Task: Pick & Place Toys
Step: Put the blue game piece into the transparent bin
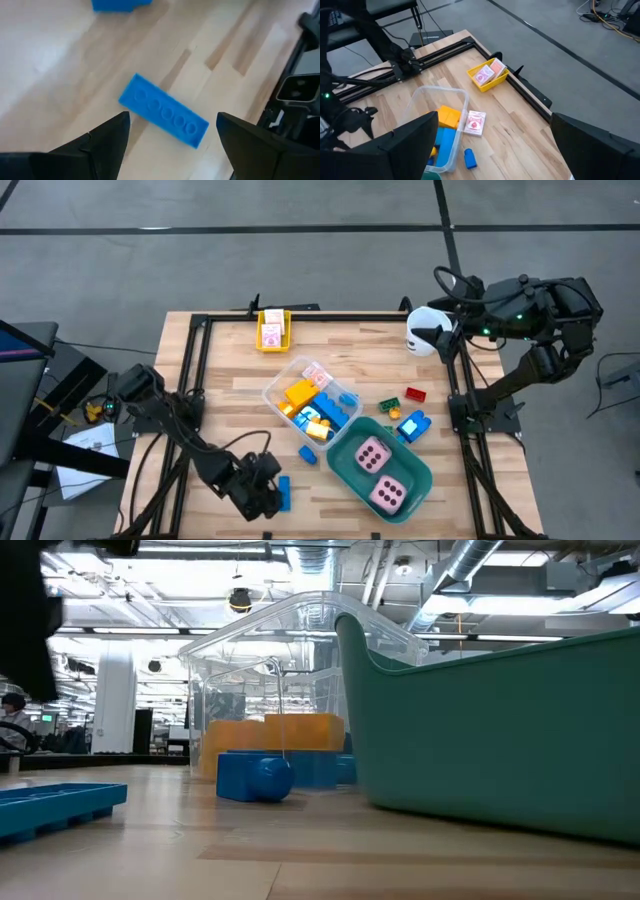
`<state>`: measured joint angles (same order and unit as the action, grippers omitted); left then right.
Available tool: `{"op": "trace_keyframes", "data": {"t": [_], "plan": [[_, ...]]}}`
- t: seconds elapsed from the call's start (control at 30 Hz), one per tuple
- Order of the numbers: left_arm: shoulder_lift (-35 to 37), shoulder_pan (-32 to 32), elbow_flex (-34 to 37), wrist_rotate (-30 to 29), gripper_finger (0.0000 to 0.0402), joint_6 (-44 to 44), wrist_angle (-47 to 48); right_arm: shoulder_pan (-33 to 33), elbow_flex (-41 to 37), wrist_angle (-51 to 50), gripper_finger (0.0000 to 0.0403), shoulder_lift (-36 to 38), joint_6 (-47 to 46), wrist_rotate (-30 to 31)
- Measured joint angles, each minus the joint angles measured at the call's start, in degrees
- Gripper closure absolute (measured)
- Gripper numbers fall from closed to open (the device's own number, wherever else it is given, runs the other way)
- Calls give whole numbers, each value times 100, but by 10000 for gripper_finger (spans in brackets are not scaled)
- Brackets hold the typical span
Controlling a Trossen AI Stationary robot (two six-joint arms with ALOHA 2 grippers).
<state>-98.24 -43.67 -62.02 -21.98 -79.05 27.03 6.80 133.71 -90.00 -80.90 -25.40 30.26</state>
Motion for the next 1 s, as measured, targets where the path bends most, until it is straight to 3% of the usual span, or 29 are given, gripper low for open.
{"op": "trace_keyframes", "data": {"t": [0.23,0.53,0.9,1.0], "plan": [[-559,31,0,431,107,-1106,-278,-2,0,-2,28,2,-11,72],[-929,1,-23,491,108,-1058,-432,-2,2,-1,28,2,16,109],[-904,-1,-15,482,108,1692,5,-2,2,-2,28,2,50,109],[-880,13,-26,376,108,2051,247,-2,2,-2,28,2,50,109]]}}
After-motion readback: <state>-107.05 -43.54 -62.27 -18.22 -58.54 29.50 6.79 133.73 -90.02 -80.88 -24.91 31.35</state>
